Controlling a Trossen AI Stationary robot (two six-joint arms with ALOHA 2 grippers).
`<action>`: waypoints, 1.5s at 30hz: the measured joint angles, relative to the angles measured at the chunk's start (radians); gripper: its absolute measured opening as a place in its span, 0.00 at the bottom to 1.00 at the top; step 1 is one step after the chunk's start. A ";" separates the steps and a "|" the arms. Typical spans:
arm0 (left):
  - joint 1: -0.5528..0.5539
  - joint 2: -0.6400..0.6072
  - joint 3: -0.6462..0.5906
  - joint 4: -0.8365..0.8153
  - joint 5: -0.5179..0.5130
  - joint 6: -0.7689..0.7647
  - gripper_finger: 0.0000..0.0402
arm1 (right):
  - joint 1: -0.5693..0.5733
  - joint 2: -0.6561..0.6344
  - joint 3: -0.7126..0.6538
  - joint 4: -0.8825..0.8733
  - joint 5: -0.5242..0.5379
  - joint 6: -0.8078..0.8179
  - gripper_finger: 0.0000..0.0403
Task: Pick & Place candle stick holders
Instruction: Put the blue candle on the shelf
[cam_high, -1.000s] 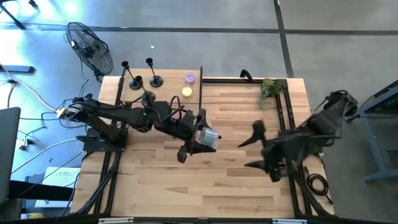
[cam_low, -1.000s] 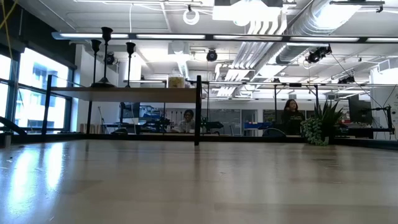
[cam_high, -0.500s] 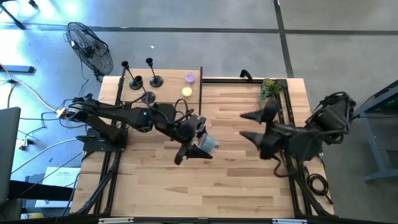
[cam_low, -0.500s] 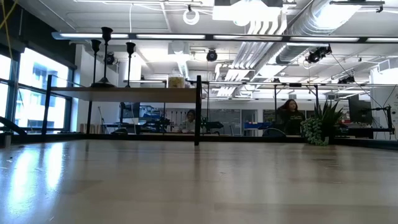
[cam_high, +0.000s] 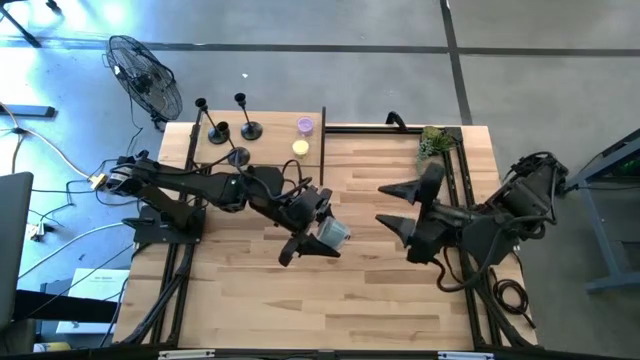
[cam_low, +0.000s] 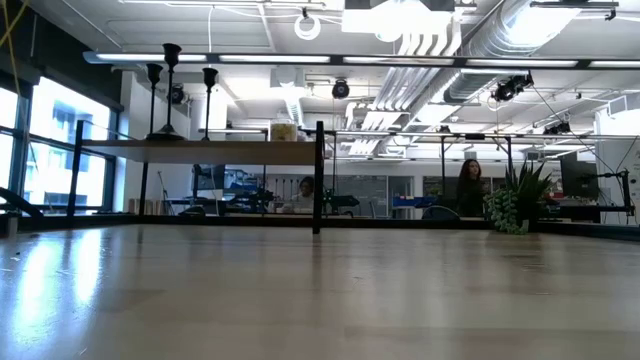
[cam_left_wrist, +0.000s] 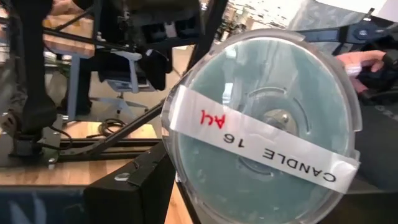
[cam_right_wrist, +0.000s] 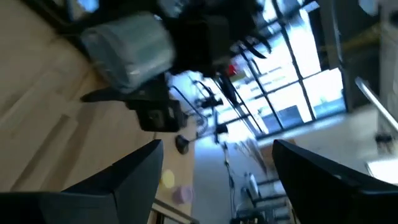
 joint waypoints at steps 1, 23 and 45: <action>0.000 0.000 0.000 -0.001 0.010 0.000 0.55 | 0.005 0.000 0.000 -0.008 -0.032 -0.019 0.73; 0.000 0.000 0.000 -0.081 0.096 0.000 0.55 | -0.082 0.051 -0.001 -0.038 -0.398 -0.162 0.59; 0.000 0.000 0.000 -0.102 0.109 0.024 0.55 | -0.106 0.055 0.000 -0.031 -0.322 -0.178 0.62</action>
